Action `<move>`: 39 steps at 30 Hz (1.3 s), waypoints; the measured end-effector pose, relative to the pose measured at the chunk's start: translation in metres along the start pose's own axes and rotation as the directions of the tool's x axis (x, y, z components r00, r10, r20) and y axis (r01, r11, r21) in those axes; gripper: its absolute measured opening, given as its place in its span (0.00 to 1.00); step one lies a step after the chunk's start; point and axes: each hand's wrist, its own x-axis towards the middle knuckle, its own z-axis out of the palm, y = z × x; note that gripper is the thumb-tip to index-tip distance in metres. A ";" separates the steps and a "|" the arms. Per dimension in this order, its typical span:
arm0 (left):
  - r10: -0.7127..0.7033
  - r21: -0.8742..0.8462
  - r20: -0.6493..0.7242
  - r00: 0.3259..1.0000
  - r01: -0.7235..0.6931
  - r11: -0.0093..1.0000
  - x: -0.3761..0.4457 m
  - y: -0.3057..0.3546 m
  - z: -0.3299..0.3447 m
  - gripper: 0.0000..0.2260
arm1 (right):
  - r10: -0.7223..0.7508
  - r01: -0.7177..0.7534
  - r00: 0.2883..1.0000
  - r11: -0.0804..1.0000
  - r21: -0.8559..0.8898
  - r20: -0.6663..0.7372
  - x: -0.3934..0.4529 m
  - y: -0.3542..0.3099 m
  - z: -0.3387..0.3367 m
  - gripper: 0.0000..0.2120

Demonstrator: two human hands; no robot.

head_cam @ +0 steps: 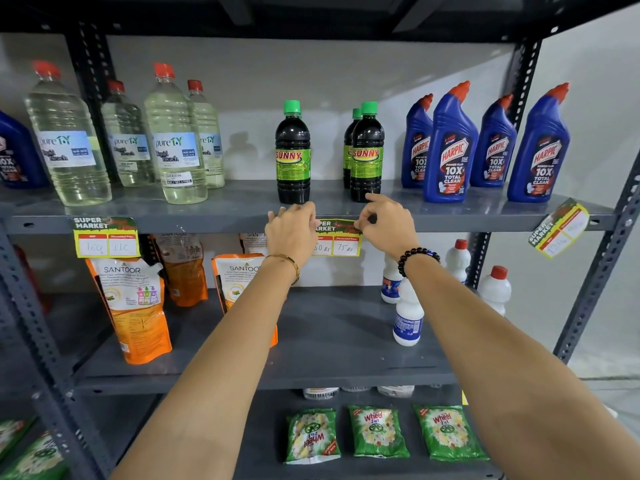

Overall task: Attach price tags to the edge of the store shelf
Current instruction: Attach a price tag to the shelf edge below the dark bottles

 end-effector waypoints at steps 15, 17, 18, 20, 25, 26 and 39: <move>-0.052 0.016 0.021 0.998 0.052 0.999 0.003 0.007 -0.006 0.07 | 0.060 -0.056 0.997 0.997 0.059 -0.058 0.006 -0.003 0.002 0.04; -0.059 0.014 0.016 0.998 0.059 0.998 0.003 0.008 -0.005 0.07 | 0.061 -0.057 0.995 0.997 0.057 -0.077 0.005 -0.004 0.004 0.05; -0.065 0.014 0.016 0.998 0.065 0.998 0.003 0.008 -0.004 0.07 | 0.063 -0.058 0.994 0.997 0.060 -0.091 0.004 -0.004 0.005 0.05; -0.086 0.012 0.020 0.996 0.086 0.996 0.004 0.009 -0.003 0.06 | 0.076 -0.067 0.990 0.995 0.074 -0.117 0.003 -0.004 0.008 0.04; -0.109 -0.015 0.069 0.992 0.111 0.994 0.005 0.011 -0.006 0.12 | 0.073 -0.066 0.993 0.995 0.081 -0.093 0.002 -0.006 0.006 0.18; -0.110 -0.009 0.082 0.991 0.111 0.994 0.005 0.012 -0.007 0.13 | 0.058 -0.053 0.995 0.997 0.061 -0.082 0.002 -0.008 0.005 0.20; -0.118 0.036 0.036 0.992 0.117 0.992 0.009 0.011 0.005 0.14 | 0.100 -0.100 0.985 0.995 0.009 -0.139 0.009 -0.007 0.019 0.14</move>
